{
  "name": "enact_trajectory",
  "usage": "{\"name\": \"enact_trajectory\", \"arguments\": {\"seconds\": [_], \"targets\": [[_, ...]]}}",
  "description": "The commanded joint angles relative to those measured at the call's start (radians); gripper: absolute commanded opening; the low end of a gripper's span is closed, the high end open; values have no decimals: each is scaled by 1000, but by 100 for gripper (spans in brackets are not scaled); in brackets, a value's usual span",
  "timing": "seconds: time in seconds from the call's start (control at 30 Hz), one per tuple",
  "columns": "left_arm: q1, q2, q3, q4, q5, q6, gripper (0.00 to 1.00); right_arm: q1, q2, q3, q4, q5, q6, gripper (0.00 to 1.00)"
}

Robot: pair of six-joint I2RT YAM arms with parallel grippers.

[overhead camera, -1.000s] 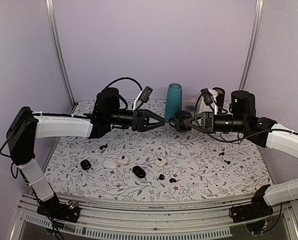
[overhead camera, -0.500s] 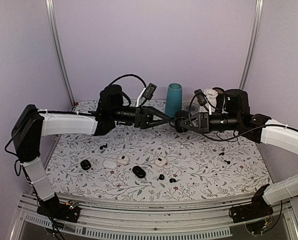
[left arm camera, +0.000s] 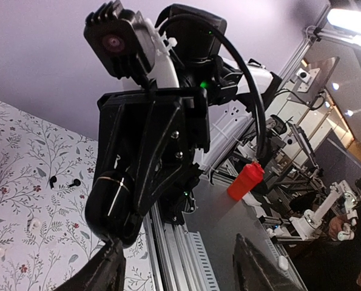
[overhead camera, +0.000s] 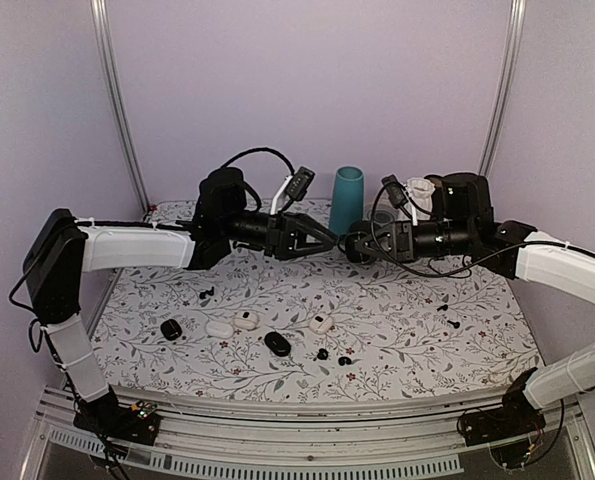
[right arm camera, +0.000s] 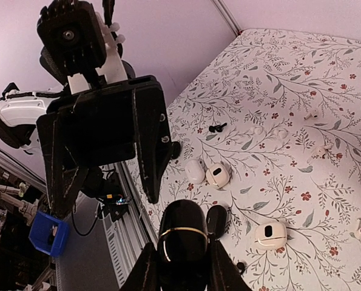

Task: Insert the wireless bluetooth earbuds into the charging case
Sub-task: Pass from the right arm to the left

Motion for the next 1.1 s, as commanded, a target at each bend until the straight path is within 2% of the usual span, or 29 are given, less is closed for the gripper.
{"name": "enact_trajectory", "arguments": {"seconds": [0.0,0.8,1.07], "targets": [[-6,-15,14,17,51,16,61,7,13,43,-9,-25,-21,3],[-50,11,42,43,98,-2,55,9,55,73,-60,-66,-53,3],[-29,19,48,-57,4,56,54,12,41,77,-64,-73,-61,3]]}}
